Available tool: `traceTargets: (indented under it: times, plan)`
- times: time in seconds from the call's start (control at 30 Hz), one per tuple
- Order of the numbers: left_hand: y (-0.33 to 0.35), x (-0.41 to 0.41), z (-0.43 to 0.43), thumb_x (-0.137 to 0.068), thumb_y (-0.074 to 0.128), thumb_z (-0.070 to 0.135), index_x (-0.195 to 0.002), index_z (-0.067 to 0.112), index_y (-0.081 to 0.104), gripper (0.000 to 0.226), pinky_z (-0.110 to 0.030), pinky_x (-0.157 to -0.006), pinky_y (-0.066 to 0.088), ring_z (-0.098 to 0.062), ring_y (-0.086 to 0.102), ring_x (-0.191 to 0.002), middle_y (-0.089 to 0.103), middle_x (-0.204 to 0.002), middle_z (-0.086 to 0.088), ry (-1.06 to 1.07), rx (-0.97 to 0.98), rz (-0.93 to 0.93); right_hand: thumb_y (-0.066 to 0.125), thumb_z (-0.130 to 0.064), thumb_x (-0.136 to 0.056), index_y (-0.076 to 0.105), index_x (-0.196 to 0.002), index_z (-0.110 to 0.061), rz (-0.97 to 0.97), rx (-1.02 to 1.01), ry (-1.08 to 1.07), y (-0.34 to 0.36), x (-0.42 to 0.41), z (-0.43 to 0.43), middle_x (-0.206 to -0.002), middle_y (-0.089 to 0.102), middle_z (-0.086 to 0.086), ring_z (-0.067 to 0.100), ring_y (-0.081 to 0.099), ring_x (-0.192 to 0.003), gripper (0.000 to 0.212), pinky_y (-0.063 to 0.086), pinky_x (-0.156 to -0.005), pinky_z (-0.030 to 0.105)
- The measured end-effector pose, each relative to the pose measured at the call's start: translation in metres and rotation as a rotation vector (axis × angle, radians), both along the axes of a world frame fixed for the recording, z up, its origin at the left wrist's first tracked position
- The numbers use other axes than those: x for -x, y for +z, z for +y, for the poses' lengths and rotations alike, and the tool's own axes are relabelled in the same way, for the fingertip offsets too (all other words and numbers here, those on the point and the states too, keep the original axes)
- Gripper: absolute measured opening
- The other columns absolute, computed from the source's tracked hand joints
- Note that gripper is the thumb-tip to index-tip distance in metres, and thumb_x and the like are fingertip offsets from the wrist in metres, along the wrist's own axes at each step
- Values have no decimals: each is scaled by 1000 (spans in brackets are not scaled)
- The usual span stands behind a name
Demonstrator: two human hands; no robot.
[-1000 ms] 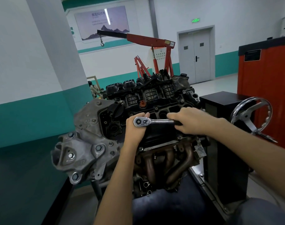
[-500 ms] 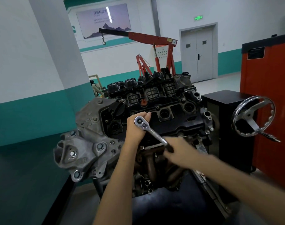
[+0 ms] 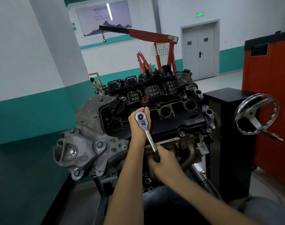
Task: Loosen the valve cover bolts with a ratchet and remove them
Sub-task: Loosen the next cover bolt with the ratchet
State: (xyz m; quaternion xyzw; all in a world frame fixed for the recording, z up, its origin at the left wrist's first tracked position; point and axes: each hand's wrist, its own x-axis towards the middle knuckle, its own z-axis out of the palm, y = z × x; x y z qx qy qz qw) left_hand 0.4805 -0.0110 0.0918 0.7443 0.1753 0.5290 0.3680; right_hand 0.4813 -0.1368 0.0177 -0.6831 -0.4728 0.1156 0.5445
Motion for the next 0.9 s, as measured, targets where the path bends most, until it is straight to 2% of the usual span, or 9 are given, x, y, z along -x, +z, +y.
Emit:
traceTargets:
  times: [0.07, 0.13, 0.23, 0.33, 0.4, 0.47, 0.57, 0.73, 0.9]
  plan:
    - [0, 2, 2, -100, 52, 10, -60, 11, 32, 45, -28, -55, 20, -16, 25, -57, 27, -58, -8, 14, -9, 34, 56, -2, -85, 58, -90, -11, 78, -40, 42, -3, 15, 8, -71, 62, 8, 4, 55, -54, 11, 44, -51, 13]
    - [0, 6, 6, -99, 53, 10, -59, 9, 34, 44, -30, -54, 21, -17, 26, -56, 28, -58, -9, -5, -39, 84, 57, -1, -84, 56, -86, -13, -36, 3, 39, 5, 1, 1, -69, 58, 3, 5, 54, -57, 12, 41, -52, 8]
    - [2, 15, 13, -98, 54, 3, -62, -1, 51, 36, -40, -57, 31, -34, 37, -58, 39, -63, -24, -112, -9, 173, 59, -6, -85, 56, -87, -21, -363, 237, 82, 39, -52, -21, -74, 54, 0, 16, 53, -62, 16, 40, -55, 15]
    - [10, 20, 11, -93, 61, 3, -53, 14, 29, 53, -34, -58, 22, -20, 25, -57, 28, -54, -5, -178, -110, 276, 58, -12, -90, 60, -102, -20, -809, 407, 82, 94, -104, -33, -69, 50, -8, 7, 53, -54, 14, 39, -50, 15]
    - [12, 19, 8, -92, 61, 2, -53, 19, 25, 56, -34, -58, 21, -14, 23, -57, 26, -53, 0, -184, -174, 285, 56, -18, -92, 57, -116, -17, -1102, 427, 0, 121, -118, -31, -69, 44, -10, 13, 56, -62, 24, 40, -57, 21]
    - [9, 18, 7, -93, 59, 2, -53, 17, 25, 54, -32, -57, 20, -13, 22, -56, 25, -54, 0, -173, -102, 211, 55, -20, -92, 55, -116, -18, -1172, 388, -73, 124, -116, -28, -70, 41, -8, 23, 58, -69, 24, 42, -62, 29]
    - [2, 13, 6, -94, 55, 3, -57, 13, 28, 47, -28, -53, 18, -10, 20, -54, 23, -55, 0, -117, 56, 72, 55, -21, -90, 51, -102, -19, -913, 321, -175, 76, -83, -26, -68, 41, -4, 27, 58, -71, 13, 47, -65, 33]
    - [-3, 2, -5, -98, 52, 2, -60, 15, 29, 46, -26, -56, 18, -15, 20, -56, 21, -60, -8, -34, 90, -72, 61, -8, -86, 53, -94, -19, -28, 31, 36, 2, 2, -10, -72, 60, 3, 7, 58, -57, 16, 47, -54, 16]
    - [-3, 8, 0, -99, 54, 10, -58, 15, 28, 49, -19, -48, 20, -4, 23, -47, 24, -55, 3, -7, 48, -13, 65, -16, -85, 56, -71, -17, 118, -45, -83, -7, 11, -9, -63, 60, 3, 4, 53, -53, 17, 41, -50, 12]
